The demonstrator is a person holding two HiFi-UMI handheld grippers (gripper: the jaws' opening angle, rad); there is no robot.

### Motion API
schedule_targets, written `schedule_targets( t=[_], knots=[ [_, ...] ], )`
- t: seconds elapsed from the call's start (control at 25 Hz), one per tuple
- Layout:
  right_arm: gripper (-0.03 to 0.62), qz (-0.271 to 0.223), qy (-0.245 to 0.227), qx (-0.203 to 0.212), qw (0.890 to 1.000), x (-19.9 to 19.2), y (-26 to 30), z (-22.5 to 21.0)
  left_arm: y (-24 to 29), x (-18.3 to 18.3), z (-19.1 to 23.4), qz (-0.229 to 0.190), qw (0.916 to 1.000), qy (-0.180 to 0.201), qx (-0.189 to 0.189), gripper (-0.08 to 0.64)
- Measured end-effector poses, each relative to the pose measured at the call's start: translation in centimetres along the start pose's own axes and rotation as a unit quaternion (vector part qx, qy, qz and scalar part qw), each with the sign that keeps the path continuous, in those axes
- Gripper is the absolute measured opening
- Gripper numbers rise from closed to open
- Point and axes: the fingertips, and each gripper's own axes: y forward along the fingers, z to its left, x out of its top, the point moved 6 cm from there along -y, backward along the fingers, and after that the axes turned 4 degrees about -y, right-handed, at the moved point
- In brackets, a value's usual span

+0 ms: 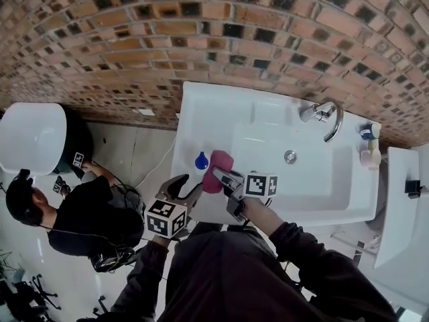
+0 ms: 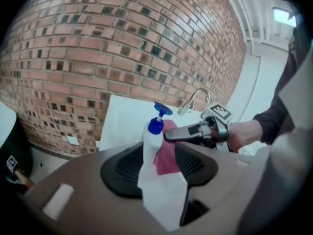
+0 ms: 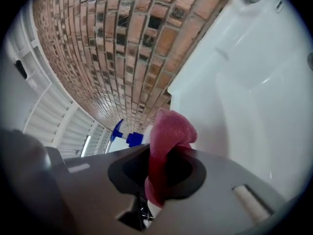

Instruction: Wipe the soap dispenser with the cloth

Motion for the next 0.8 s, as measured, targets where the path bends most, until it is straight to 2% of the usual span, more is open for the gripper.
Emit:
schedule_targets(
  t=[0.12,0.24,0.36,0.56,0.8],
  knots=[
    [0.058,0.04,-0.003,-0.049,0.998,-0.7,0.9,-2.0,1.0,0.4,-0.2,0.012,0.9999,0.012,0.0,0.215],
    [0.058,0.092,-0.029,-0.07,0.993,-1.7,2.0,-3.1,1.8,0.4,-0.5,0.023,0.9995,0.02,0.005,0.215],
    [0.058,0.121,-0.047,-0.072,0.989,-2.2,2.5,-3.6,2.4,0.9,-0.5,0.036,0.9982,0.044,0.017,0.216],
    [0.058,0.121,-0.071,-0.055,0.989,-2.0,1.2,-2.9,4.3,2.0,0.2,0.064,0.9923,0.102,0.031,0.221],
    [0.058,0.125,-0.133,-0.042,0.982,-0.6,-1.1,-2.0,5.7,2.7,0.8,0.096,0.979,0.179,0.019,0.216]
  ],
)
